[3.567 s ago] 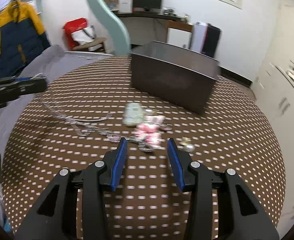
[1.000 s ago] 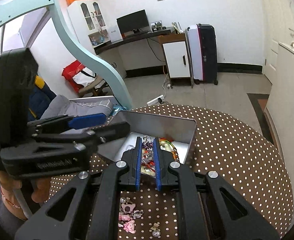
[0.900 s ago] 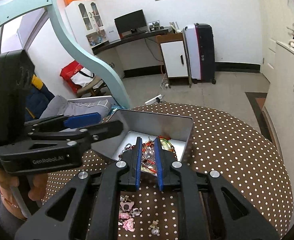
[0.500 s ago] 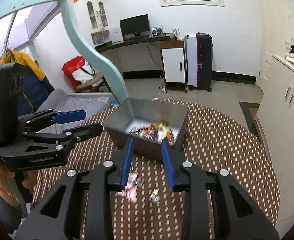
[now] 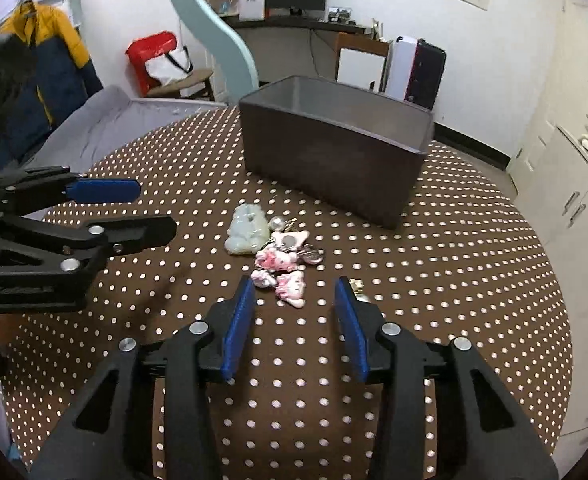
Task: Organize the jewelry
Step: 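Move both open grippers back toward the remaining jewelry, then grasp the pink cartoon charm with the right gripper while the left grasps a pink charm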
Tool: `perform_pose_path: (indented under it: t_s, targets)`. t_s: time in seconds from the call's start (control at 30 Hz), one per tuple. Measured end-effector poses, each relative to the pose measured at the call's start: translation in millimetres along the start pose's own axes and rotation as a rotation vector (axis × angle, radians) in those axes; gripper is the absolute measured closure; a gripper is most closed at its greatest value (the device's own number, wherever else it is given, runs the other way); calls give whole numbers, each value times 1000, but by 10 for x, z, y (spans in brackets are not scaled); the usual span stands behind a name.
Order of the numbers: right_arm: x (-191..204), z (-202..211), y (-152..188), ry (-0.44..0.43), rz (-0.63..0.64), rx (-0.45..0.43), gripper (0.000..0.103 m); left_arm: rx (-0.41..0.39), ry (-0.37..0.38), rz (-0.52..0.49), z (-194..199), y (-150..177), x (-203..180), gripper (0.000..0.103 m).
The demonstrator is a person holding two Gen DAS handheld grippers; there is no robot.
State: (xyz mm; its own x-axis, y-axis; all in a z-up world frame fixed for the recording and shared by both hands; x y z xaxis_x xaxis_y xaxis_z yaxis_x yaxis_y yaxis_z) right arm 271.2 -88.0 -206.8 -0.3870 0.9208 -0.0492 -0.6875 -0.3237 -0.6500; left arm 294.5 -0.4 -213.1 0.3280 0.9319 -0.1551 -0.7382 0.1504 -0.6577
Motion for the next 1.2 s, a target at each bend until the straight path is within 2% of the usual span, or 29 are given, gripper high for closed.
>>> perform_pose_path:
  t_s: [0.23, 0.33, 0.47, 0.77, 0.87, 1.2]
  targets:
    - [14, -167, 19, -13, 14, 39, 66, 2, 19, -14, 5, 66, -45, 41]
    - [-1, -161, 24, -10, 28, 39, 89, 8, 25, -25, -28, 74, -117, 41]
    - [-37, -102, 63, -1, 32, 32, 89, 24, 33, -52, -91, 65, -225, 41]
    - [-399, 227, 132, 15, -60, -39, 89, 20, 63, -148, -209, 0, -668, 42]
    - [-478, 269, 177, 0, -88, -45, 89, 17, 67, -171, -272, -56, -765, 61]
    - [-500, 277, 215, -48, -107, -65, 89, 45, 24, -217, -471, -147, -852, 72]
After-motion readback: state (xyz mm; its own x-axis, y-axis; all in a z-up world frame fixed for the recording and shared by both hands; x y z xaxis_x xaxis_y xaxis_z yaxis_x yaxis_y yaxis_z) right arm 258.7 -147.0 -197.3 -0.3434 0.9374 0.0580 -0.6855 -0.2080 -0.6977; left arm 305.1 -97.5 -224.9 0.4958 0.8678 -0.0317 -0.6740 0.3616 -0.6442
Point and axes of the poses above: each gripper's, at about its wrist camera, not at the fingertips, and z roughly against the way its jaws point, x to its left, y to its underside, the point moved 6 cm from there along -z, roughly the way its jaws point, and after that the axes turned 2 degrees about y, right-handed, at the moved point
